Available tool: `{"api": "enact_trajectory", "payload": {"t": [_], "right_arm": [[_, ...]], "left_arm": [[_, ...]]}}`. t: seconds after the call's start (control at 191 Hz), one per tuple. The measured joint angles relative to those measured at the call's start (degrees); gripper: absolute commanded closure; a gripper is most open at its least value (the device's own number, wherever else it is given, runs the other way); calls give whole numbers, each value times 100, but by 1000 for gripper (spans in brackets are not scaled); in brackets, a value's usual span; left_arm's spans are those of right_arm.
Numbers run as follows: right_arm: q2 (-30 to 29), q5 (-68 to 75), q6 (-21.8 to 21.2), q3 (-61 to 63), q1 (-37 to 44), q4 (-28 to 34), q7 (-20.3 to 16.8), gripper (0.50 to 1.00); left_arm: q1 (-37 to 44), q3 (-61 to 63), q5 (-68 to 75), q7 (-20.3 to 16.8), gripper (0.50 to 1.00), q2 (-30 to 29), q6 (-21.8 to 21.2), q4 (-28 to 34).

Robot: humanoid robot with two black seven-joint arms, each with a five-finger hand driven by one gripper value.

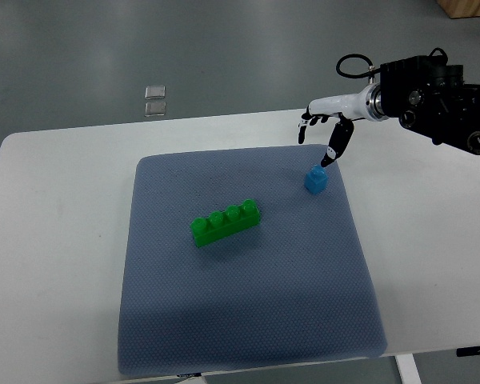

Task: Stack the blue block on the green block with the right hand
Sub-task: 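Lower the open right hand down onto the small blue block, then close the right hand fingers around the blue block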

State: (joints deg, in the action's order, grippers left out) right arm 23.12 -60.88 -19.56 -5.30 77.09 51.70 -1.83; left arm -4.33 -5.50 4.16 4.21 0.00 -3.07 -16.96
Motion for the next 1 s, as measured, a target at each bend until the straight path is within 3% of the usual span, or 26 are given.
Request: {"api": "enact_trajectory", "payload": {"t": [0.204,1.0], "right_arm": [[-93,-54,119,11,-243,-99,0,595],[-387,-606,419,12,-692,-418,293,703]], "left_arm": [[3,2,4,0,500,0,0,16],[3,3,-3,0,500,0,-4,38]]}}
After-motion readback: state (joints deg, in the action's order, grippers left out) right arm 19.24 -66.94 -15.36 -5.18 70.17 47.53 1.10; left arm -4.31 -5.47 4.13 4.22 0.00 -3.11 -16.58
